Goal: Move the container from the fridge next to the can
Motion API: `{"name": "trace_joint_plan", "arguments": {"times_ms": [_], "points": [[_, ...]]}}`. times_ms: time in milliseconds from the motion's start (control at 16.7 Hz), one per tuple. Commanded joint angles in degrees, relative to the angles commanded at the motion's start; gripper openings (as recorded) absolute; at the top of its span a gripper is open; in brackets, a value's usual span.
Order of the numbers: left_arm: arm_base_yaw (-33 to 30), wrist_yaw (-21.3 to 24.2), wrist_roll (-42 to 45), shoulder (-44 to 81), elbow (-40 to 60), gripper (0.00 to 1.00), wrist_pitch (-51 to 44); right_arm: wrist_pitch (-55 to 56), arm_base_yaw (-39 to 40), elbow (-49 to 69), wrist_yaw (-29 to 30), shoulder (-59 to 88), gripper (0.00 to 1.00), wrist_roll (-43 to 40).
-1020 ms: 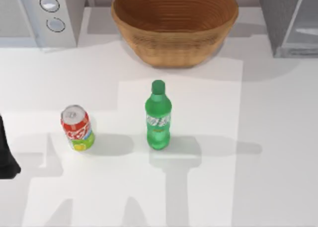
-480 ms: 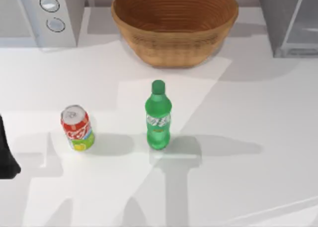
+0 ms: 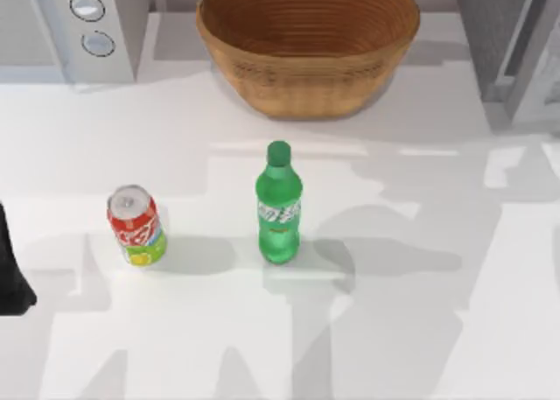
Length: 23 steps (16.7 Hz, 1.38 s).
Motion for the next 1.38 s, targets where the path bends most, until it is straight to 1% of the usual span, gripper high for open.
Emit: {"name": "trace_joint_plan", "arguments": {"times_ms": [180, 420, 600, 780, 1140, 1380], "points": [[0.0, 0.0, 0.0, 0.0, 0.0, 1.0, 0.0, 2.4, 5.1, -4.3, 4.6, -1.6, 1.0, 5.1], [0.0, 0.0, 0.0, 0.0, 0.0, 1.0, 0.0, 2.7, 5.9, -5.2, 5.0, -1.6, 1.0, 5.9], [0.0, 0.0, 0.0, 0.0, 0.0, 1.0, 0.0, 2.4, 5.0, -4.5, 5.4, -0.5, 1.0, 5.7], [0.0, 0.0, 0.0, 0.0, 0.0, 1.0, 0.0, 1.4, 5.0, 1.0, 5.4, 4.2, 1.0, 5.8], [0.0, 0.0, 0.0, 0.0, 0.0, 1.0, 0.0, -1.8, 5.1, 16.5, 5.6, 16.2, 1.0, 5.8], [0.0, 0.0, 0.0, 0.0, 0.0, 1.0, 0.0, -2.7, 5.1, 20.5, 5.8, 19.3, 1.0, 5.9]]}}
